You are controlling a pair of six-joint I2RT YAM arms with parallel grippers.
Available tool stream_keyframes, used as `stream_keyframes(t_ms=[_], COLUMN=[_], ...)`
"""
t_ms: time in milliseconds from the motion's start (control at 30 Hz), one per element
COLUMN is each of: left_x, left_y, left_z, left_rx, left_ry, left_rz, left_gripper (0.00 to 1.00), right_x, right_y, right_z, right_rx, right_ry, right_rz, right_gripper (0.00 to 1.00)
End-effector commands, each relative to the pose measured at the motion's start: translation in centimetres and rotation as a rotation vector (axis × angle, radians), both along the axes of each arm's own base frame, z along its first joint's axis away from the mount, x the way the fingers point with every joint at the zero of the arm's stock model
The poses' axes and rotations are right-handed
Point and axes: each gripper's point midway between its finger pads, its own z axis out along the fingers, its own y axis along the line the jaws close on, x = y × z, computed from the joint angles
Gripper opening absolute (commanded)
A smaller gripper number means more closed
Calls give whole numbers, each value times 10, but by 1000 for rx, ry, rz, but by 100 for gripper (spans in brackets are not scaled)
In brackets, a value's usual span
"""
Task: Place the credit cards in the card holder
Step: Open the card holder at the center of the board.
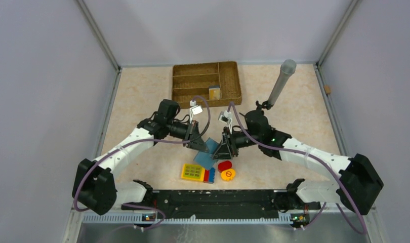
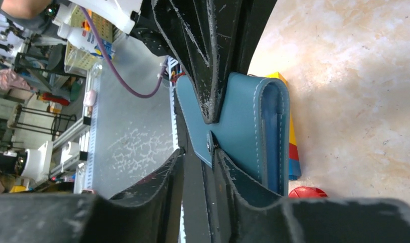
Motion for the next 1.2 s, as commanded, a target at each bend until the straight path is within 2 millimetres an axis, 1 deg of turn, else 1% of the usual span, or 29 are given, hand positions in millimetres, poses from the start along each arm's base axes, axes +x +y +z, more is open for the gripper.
stream_keyframes(t_ms=[0, 100, 133, 200, 300, 433, 500, 567, 600, 633, 667, 700, 733, 767, 800, 833, 867, 900, 967, 1000, 1033, 1100, 1167], left_x=[-1, 2, 3, 6, 13, 26, 33, 38, 45, 48, 57, 65, 72, 80, 86, 90, 93, 94, 98, 102, 104, 107, 109], left_y=[-5, -5, -5, -4, -2, 3, 5, 8, 10, 11, 13, 15, 17, 18, 21, 23, 24, 27, 30, 33, 36, 39, 41], left_z=[24, 23, 22, 20, 14, 2, -5, -10, -17, -18, -24, -26, -30, -33, -36, -41, -45, -56, -67, -71, -76, -81, -87], left_rx=[-91, -82, -79, -71, -45, -2, 20, 43, 82, 96, 130, 144, 145, 134, 122, 106, 86, 90, 87, 90, 96, 98, 109], left_ry=[-75, -71, -70, -69, -55, -9, 8, 17, 6, 2, -6, -9, -4, -4, -1, 3, 7, 22, 25, 21, 23, 15, 15], left_rz=[-49, -38, -33, -20, 11, 73, 106, 137, 182, 209, 276, 345, 417, 490, 558, 612, 657, 701, 773, 808, 836, 869, 889], left_gripper=[0, 0, 0, 0, 0, 0, 0, 0, 0, 0, 0, 0, 0, 0, 0, 0, 0, 0, 0, 0, 0, 0, 0], right_x=[-8, -12, -14, -19, -32, -50, -56, -57, -53, -45, -35, -22, -8, 13, 31, 52, 67, 77, 93, 97, 99, 102, 105], right_y=[14, 16, 17, 19, 21, 18, 14, 11, 11, 11, 12, 12, 10, 8, 4, -2, -6, -12, -21, -22, -21, -15, -6], right_z=[16, 15, 15, 15, 18, 34, 42, 48, 49, 49, 49, 47, 46, 41, 34, 27, 21, 5, -21, -39, -49, -64, -73], right_rx=[47, 45, 45, 44, 49, 97, 118, 128, 124, 110, 94, 73, 53, 20, -15, -51, -79, -139, -235, -292, -316, -343, -344], right_ry=[-59, -59, -59, -62, -69, -77, -87, -103, -117, -136, -155, -176, -190, -195, -191, -193, -168, -131, -51, -11, 13, 49, 77], right_rz=[70, 88, 96, 119, 178, 259, 278, 271, 242, 185, 117, 32, -59, -194, -309, -444, -543, -623, -759, -799, -818, -830, -831], right_gripper=[19, 3, 0, 0, 0, 0, 0, 0, 0, 2, 17, 33, 47, 62, 69, 71, 72, 72, 70, 67, 65, 63, 63])
